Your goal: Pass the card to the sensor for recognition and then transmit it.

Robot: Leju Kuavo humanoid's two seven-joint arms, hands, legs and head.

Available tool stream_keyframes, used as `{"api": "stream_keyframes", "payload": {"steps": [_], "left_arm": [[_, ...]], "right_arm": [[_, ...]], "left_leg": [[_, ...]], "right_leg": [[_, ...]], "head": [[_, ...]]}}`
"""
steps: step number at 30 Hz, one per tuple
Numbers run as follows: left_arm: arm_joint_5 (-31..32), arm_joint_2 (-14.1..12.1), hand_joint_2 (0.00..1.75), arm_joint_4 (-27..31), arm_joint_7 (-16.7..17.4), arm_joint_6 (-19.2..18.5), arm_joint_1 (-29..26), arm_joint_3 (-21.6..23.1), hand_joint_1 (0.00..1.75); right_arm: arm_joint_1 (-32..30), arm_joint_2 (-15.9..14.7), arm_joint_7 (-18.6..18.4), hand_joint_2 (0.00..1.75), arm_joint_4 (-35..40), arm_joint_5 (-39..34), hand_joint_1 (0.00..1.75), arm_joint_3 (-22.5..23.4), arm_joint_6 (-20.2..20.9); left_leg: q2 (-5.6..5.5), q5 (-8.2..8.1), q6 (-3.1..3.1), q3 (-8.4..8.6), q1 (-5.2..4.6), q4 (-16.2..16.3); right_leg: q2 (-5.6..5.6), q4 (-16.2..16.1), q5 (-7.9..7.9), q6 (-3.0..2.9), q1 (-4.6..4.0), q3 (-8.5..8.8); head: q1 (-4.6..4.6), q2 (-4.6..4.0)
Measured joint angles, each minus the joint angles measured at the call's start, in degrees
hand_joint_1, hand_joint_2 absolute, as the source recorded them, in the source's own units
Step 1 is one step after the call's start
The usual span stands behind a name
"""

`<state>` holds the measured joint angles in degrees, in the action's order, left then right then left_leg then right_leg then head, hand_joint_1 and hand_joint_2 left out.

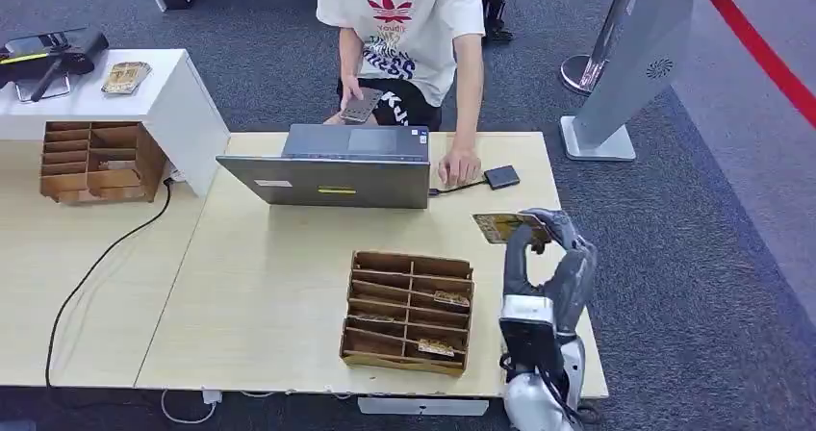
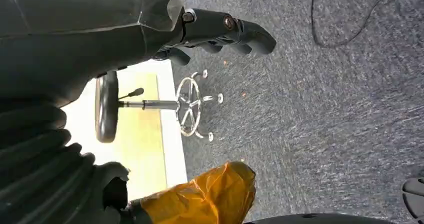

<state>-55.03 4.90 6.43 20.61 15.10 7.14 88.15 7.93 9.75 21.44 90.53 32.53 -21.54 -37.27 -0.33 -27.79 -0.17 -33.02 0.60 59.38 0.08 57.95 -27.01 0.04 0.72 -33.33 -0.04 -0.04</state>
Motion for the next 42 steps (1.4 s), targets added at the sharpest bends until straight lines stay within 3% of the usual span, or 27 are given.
{"api": "stream_keyframes", "payload": {"steps": [6,18,29,42], "left_arm": [[2.32,-0.20,1.75,0.00,-0.17,-0.20,0.05,0.00,0.00],[6.05,-0.31,1.75,0.00,-0.17,-1.38,0.21,0.00,0.00],[7.76,-0.33,1.75,0.00,-0.13,-2.25,0.40,0.00,0.00],[9.44,-0.81,1.75,0.00,-1.31,-4.15,0.82,0.00,0.00]], "right_arm": [[12.25,1.68,-4.00,1.75,-9.73,2.71,1.75,-4.61,0.85],[30.56,3.28,-10.95,1.75,-32.50,11.71,1.75,-5.11,0.85],[40.02,3.58,-14.33,1.75,-48.32,17.72,1.75,-3.03,-0.74],[45.22,4.52,-20.50,1.75,-56.67,27.70,1.75,-2.33,-1.05]], "left_leg": [[-0.02,0.04,-0.04,0.00,0.01,0.00],[-0.04,0.04,-0.04,-0.01,0.00,0.02],[-0.04,0.04,-0.04,-0.02,0.00,0.02],[-0.04,0.04,-0.04,-0.03,0.01,0.02]], "right_leg": [[-0.02,0.02,0.01,-0.02,-0.01,0.00],[-0.03,0.02,0.02,-0.02,0.00,-0.03],[-0.03,0.02,0.02,-0.02,0.00,-0.05],[-0.02,0.02,0.02,-0.03,0.00,-0.06]], "head": [[-0.02,0.00],[-0.02,0.00],[0.00,0.00],[0.00,0.00]]}}
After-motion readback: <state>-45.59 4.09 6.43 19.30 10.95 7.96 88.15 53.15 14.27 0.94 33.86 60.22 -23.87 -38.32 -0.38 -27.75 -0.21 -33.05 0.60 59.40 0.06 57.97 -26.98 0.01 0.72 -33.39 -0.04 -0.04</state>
